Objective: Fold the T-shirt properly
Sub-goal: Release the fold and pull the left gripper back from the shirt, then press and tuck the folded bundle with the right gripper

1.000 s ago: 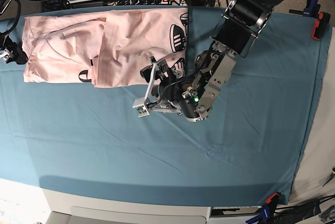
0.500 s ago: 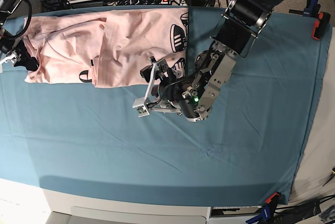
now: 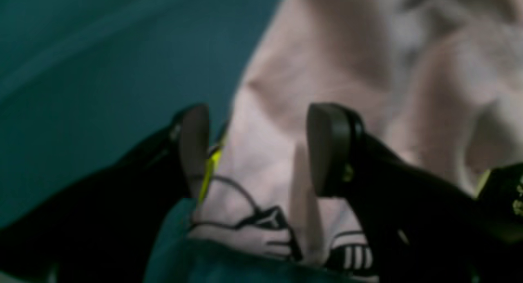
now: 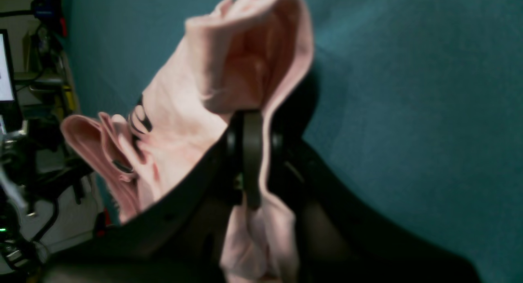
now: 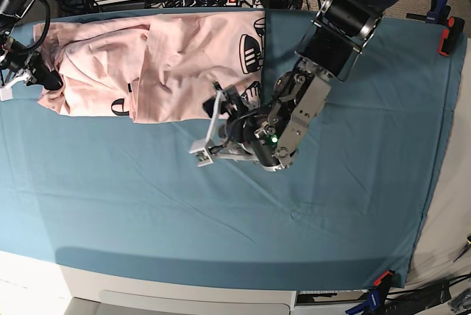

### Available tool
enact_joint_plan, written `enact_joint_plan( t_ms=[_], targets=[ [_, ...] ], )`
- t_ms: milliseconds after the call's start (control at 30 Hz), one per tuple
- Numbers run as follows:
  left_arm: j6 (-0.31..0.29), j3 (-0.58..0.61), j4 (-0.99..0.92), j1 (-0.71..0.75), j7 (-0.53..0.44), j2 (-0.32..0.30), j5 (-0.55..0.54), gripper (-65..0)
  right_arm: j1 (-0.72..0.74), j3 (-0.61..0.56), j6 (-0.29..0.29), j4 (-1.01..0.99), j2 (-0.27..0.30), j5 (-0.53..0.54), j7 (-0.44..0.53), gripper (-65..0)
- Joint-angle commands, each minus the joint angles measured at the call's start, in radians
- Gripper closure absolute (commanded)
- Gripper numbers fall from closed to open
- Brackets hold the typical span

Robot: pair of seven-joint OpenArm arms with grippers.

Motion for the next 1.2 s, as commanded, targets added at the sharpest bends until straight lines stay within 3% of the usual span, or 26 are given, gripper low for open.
enact_joint_plan(
  t_ms=[0, 67, 200, 467, 567, 700, 867, 1000, 1167],
  targets=[
    [0.016, -0.009, 0.017, -0.034, -0.017, 0.003, -0.010, -38.6, -0.002, -0.003, -0.009, 0.005, 0.011, 0.082, -0.020, 0.0],
    [0.018, -0.027, 0.017, -0.043, -0.018, -0.017, -0.011, -38.0, -0.014, -0.003, -0.009, 0.029, 0.011, 0.146, -0.020, 0.0],
    [0.018, -0.095, 0.017, -0.051, -0.017, -0.073, -0.026, -36.0, -0.061, -0.003, -0.009, 0.154, 0.004, 0.170, -0.020, 0.0],
    [0.013, -0.293, 0.017, -0.051, -0.014, -0.202, -0.137, -36.0, -0.241, -0.003, -0.009, 0.616, -0.050, 0.170, -0.020, 0.0],
    [0.011, -0.341, 0.017, -0.051, -0.015, -0.248, -0.149, -36.0, -0.295, -0.004, -0.009, 0.838, -0.124, 0.170, -0.020, 0.0],
    [0.011, -0.360, 0.017, -0.046, -0.016, -0.306, -0.150, -36.0, -0.349, -0.014, -0.009, 1.101, -0.267, 0.170, -0.020, 0.0],
    [0.011, -0.360, 0.017, -0.036, -0.016, -0.341, -0.150, -36.0, -0.381, -0.115, -0.009, 1.244, -0.446, 0.162, -0.020, 0.0],
    [0.011, -0.360, 0.017, -0.034, -0.016, -0.341, -0.151, -36.0, -0.377, -0.248, -0.009, 1.249, -0.547, 0.042, -0.020, 0.0],
    [0.011, -0.360, 0.017, -0.034, -0.016, -0.341, -0.151, -36.0, -0.322, -0.387, -0.009, 1.249, -0.599, -0.178, -0.020, 0.0]
  ],
)
